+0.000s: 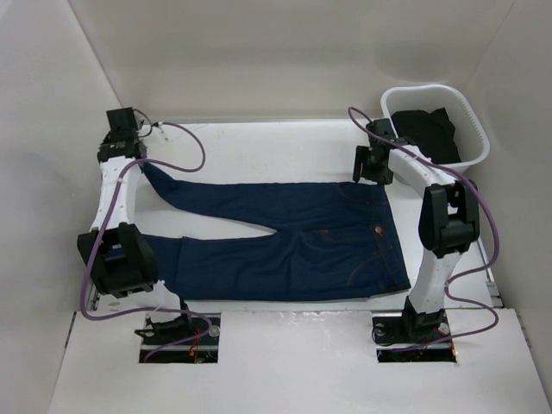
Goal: Fold and stack the trousers
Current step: Fold the trousers
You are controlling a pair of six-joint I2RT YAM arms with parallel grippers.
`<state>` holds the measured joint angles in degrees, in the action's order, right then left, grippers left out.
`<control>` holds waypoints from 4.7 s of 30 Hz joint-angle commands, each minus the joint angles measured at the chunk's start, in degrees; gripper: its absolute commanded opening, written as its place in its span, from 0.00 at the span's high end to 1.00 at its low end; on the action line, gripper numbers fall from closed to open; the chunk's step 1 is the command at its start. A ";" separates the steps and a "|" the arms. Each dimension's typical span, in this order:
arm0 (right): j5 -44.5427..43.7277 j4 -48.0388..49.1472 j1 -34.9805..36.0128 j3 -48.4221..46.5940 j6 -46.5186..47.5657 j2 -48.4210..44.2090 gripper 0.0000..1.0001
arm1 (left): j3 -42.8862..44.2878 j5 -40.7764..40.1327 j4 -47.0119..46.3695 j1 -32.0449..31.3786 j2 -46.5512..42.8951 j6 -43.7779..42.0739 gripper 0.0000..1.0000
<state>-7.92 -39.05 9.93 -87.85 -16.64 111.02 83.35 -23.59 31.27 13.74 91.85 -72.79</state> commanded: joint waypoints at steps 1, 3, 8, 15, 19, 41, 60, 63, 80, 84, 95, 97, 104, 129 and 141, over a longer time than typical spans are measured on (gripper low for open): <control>-0.16 2.31 0.13 1.10 0.65 -3.62 0.28 | 3.13 0.30 4.94 -3.93 0.78 -3.93 1.00; 0.19 2.31 0.13 1.72 0.65 -4.23 0.28 | 3.92 -0.74 4.77 -4.29 1.22 -5.25 1.00; 0.71 1.96 0.13 3.83 0.91 -5.99 0.29 | 1.04 -6.98 -2.86 -5.86 -4.03 -10.25 1.00; 1.34 -3.13 0.13 2.70 3.19 -6.26 0.30 | -8.55 -10.06 5.53 -5.35 -12.04 -10.70 0.99; -0.69 -4.99 0.30 1.46 3.81 -8.01 0.30 | -9.70 -9.19 15.91 -2.97 -15.91 -11.14 0.98; -7.11 -9.91 1.62 -7.87 8.30 3.15 0.24 | -17.18 -5.32 10.84 7.73 -10.92 -12.55 0.97; -2.71 -7.01 2.24 -5.22 4.60 7.18 0.14 | -3.55 -7.43 3.98 17.95 -5.20 -19.31 0.99; -3.23 -6.75 2.24 -4.52 3.03 6.49 0.14 | -3.20 -7.61 3.80 17.95 -4.49 -19.31 0.99; 0.98 -19.05 2.68 -11.73 4.25 12.47 1.00 | -3.28 -5.59 4.16 17.24 -5.46 -18.26 0.98; 2.64 -16.59 4.69 -13.82 4.43 10.53 1.00 | -1.01 -4.09 2.93 19.35 -4.15 -18.52 0.98; 11.62 -18.79 10.67 -23.16 3.37 14.49 0.54 | -0.29 -4.09 -0.15 20.94 -3.52 -19.31 0.98; 10.04 -17.56 9.71 -22.71 2.59 13.17 0.42 | -0.03 -4.09 -0.24 20.94 -3.44 -19.58 0.97; 2.04 -16.15 6.28 -35.17 -0.67 18.78 0.28 | -0.64 -4.09 -0.42 20.68 -3.35 -19.75 0.97; 8.17 -40.32 6.10 -53.93 4.43 36.46 0.96 | -0.82 -3.21 -0.50 19.36 -3.52 -19.14 0.96; 5.99 -23.79 4.00 -40.64 -0.50 24.85 0.48 | -1.00 -2.25 0.11 20.59 -5.37 -19.75 0.96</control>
<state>0.47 -68.16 14.72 -127.52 -15.84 140.11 81.14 -25.71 34.96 33.47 89.84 -91.15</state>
